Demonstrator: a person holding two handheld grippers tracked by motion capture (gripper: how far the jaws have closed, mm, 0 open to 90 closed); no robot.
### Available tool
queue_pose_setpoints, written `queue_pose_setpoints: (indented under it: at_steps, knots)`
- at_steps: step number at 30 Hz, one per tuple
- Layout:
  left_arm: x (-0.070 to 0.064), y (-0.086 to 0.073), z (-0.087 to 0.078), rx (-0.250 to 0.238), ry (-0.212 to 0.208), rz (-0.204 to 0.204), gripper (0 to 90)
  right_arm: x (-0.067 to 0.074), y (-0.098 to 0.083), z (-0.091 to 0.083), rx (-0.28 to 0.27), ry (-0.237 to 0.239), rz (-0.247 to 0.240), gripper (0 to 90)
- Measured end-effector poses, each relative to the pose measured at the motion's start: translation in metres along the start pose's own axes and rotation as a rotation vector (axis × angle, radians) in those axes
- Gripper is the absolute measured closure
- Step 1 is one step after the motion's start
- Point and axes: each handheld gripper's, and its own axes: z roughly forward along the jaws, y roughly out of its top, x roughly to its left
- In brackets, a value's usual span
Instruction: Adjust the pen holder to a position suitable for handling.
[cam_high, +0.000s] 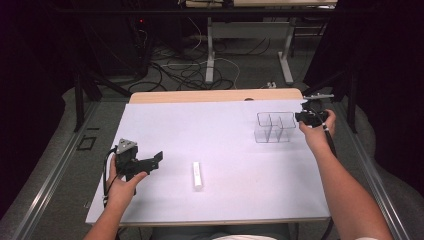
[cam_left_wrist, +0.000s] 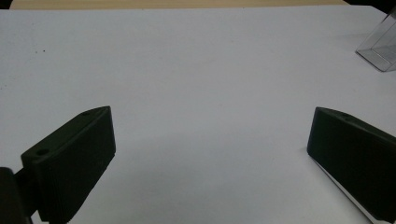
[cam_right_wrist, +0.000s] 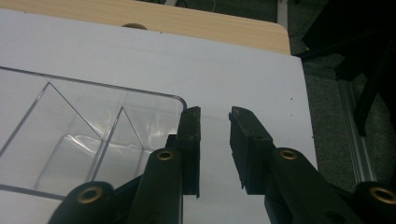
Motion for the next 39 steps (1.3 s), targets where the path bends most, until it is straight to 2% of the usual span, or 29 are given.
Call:
queue_pose_setpoints:
  at_steps: [9, 19, 26, 27, 30, 39]
  knots:
    - [0.0, 0.0, 0.001, 0.004, 0.002, 0.003, 1.3, -0.001, -0.003, 0.01, 0.052, 0.033, 0.026, 85.4]
    - [0.0, -0.001, 0.002, 0.001, 0.005, 0.002, 1.4, 0.003, -0.005, 0.016, 0.081, 0.019, 0.048, 89.8]
    - [0.0, -0.001, 0.002, 0.012, 0.005, 0.004, 1.4, 0.004, -0.006, 0.016, 0.08, 0.017, 0.079, 90.0]
    - [0.0, -0.001, 0.002, 0.013, 0.003, 0.003, 1.5, 0.005, -0.006, 0.016, 0.082, 0.033, 0.095, 90.0]
    - [0.0, -0.001, 0.003, 0.012, 0.004, 0.001, 1.5, 0.006, -0.006, 0.015, 0.081, 0.026, 0.094, 90.0]
    - [-0.001, -0.001, 0.004, 0.011, 0.004, -0.001, 1.5, 0.007, -0.007, 0.016, 0.076, 0.012, 0.147, 90.0]
